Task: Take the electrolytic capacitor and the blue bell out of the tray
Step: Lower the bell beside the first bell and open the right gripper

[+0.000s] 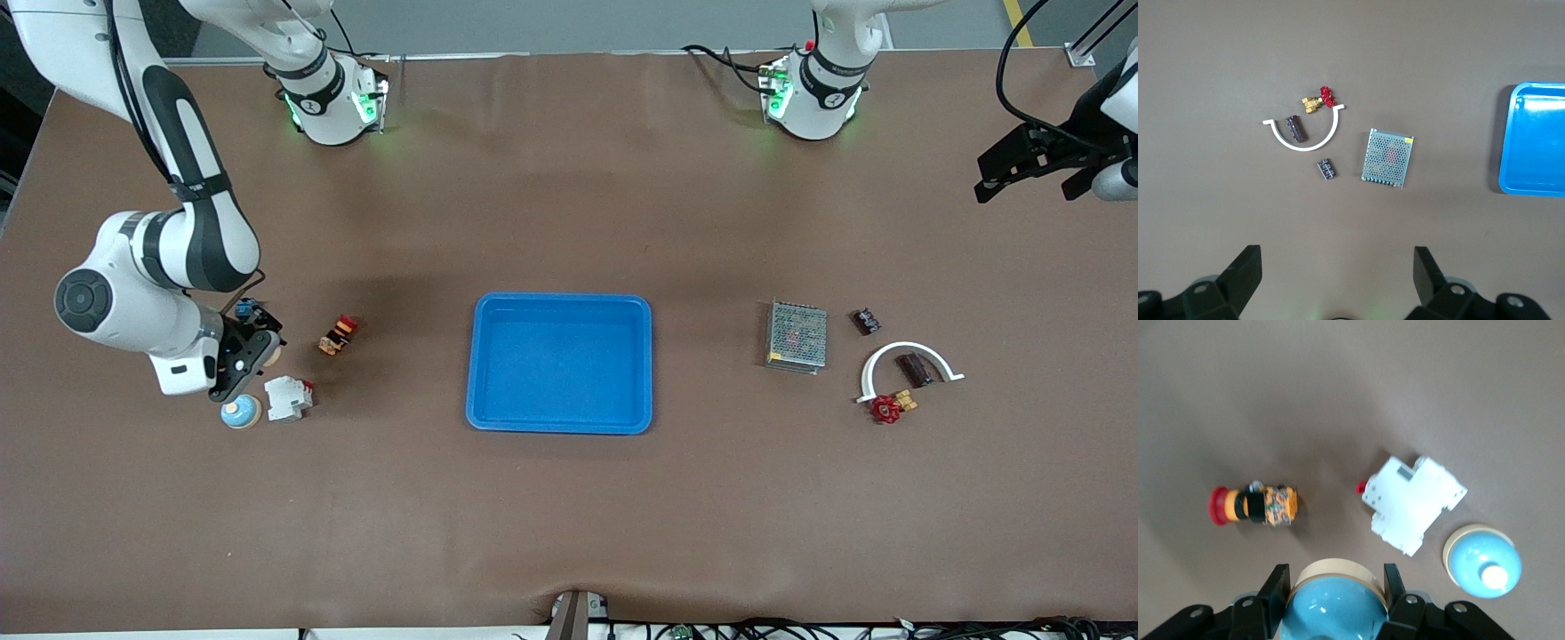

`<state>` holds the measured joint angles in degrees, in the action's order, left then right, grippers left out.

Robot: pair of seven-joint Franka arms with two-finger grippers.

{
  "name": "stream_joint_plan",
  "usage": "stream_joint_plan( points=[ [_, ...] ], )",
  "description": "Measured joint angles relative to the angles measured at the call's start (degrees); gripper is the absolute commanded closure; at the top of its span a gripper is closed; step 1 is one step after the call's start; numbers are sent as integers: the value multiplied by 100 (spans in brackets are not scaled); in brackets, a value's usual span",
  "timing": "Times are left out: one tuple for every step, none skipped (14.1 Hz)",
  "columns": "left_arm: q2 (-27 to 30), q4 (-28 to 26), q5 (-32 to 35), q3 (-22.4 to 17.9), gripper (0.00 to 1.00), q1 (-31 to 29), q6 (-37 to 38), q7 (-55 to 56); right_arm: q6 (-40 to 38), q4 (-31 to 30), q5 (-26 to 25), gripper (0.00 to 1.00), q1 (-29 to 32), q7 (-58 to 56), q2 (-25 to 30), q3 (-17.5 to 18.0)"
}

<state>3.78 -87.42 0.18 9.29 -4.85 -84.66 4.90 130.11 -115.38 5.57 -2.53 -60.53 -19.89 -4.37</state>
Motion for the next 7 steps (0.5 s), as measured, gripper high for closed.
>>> stream_joint_plan(
  points=[
    [0, 0, 0, 0, 0, 0, -19, 0, 249, -202, 0, 54, 68, -108, 18, -1],
    [0, 0, 0, 0, 0, 0, -28, 0, 517, -396, 0, 55, 125, -203, 19, -1],
    [0, 0, 0, 0, 0, 0, -30, 0, 773, -578, 0, 56, 158, -252, 19, -1],
    [0, 0, 0, 0, 0, 0, -31, 0, 987, -734, 0, 56, 168, -279, 19, -1],
    [0, 0, 0, 0, 0, 0, -32, 0, 1141, -854, 0, 56, 168, -286, 19, 6],
    [0, 0, 0, 0, 0, 0, -38, 1, 1262, -953, 0, 57, 167, -287, 19, 16],
    [0, 2, 0, 0, 0, 0, -68, 3, 1356, -1024, 0, 57, 167, -289, 20, 25]
  ],
)
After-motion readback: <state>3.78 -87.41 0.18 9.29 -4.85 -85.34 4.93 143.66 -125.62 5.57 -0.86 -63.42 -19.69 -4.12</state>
